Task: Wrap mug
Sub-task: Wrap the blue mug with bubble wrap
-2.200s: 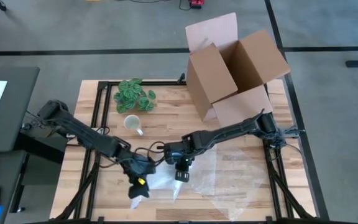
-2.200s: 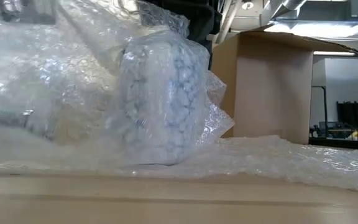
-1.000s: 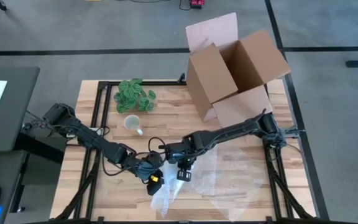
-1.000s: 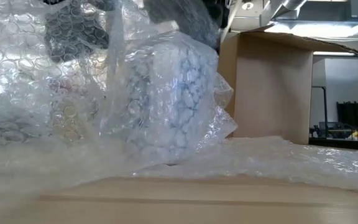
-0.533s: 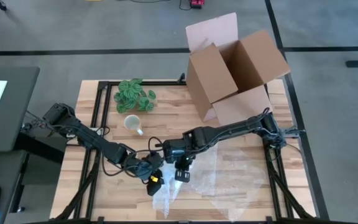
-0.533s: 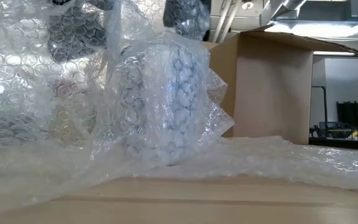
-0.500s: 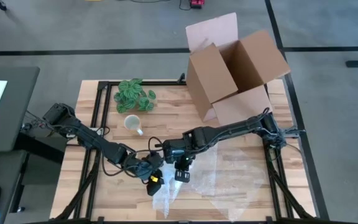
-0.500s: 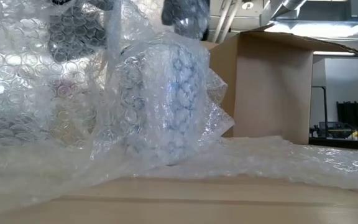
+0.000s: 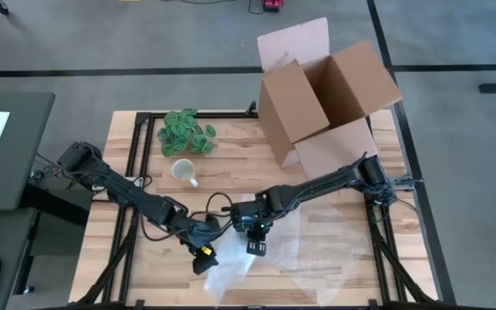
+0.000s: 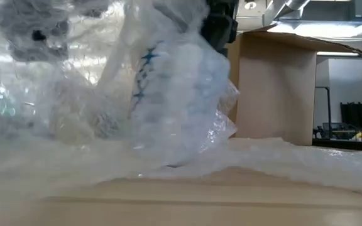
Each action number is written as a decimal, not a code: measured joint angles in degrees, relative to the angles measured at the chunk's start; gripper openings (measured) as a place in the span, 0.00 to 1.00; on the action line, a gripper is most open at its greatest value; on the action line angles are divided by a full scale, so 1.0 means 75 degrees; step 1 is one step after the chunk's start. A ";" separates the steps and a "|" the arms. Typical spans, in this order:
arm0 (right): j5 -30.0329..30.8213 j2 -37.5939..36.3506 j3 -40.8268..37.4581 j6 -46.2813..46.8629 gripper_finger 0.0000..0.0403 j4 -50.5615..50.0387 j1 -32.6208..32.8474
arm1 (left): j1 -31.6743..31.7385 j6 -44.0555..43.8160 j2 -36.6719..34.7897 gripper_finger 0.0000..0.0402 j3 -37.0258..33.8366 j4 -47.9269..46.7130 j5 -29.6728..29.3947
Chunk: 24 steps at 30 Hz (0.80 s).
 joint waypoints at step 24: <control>-0.0020 0.0024 0.1772 -0.0182 0.00 -0.2085 0.0034 | 0.0556 0.1125 0.0623 0.37 0.0015 0.1293 -0.2264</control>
